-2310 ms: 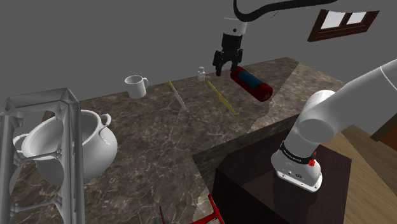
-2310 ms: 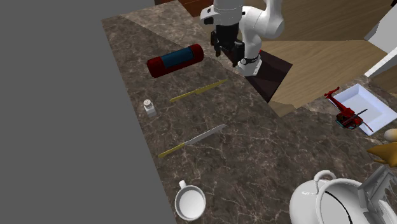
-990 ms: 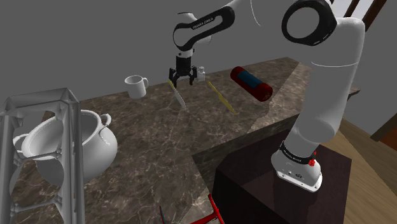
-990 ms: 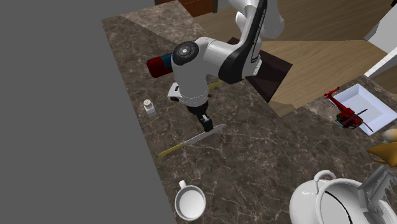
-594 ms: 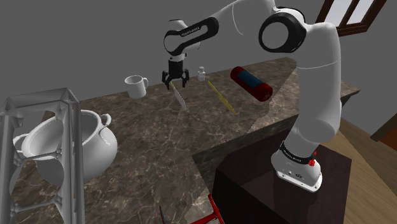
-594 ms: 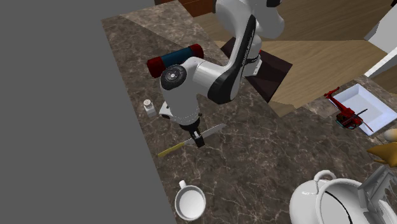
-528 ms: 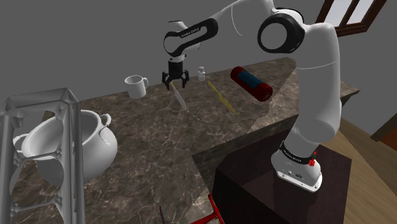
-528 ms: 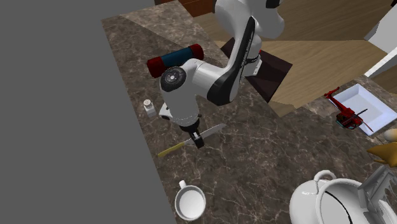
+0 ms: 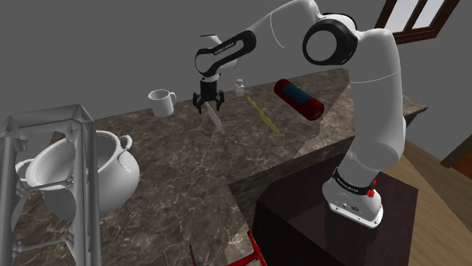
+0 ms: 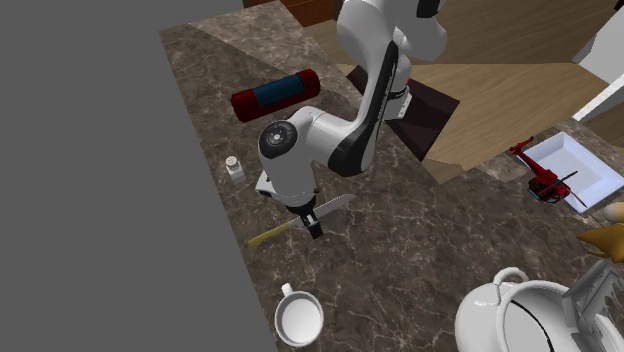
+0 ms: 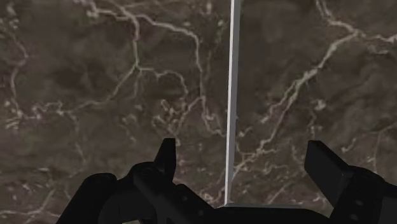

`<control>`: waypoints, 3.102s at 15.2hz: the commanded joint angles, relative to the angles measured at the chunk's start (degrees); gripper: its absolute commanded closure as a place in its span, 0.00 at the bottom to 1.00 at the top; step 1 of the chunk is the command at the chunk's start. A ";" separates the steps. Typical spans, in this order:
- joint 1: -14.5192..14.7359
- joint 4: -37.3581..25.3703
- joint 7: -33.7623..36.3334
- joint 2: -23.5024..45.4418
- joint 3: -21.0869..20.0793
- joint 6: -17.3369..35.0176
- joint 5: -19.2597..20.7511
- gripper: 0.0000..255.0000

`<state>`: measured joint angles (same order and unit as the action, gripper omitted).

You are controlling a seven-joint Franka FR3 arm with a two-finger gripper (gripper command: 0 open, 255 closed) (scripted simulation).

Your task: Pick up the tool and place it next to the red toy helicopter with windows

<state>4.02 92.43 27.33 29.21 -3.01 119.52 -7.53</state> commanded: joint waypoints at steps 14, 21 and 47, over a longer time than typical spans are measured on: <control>-0.02 0.02 -0.04 0.08 0.01 0.12 -0.01 1.00; -0.05 -1.81 0.44 -1.80 0.03 -3.57 0.14 1.00; -0.20 -16.53 2.64 -5.21 0.06 -21.57 0.66 1.00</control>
<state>3.89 76.69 29.98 23.95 -2.98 98.73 -6.89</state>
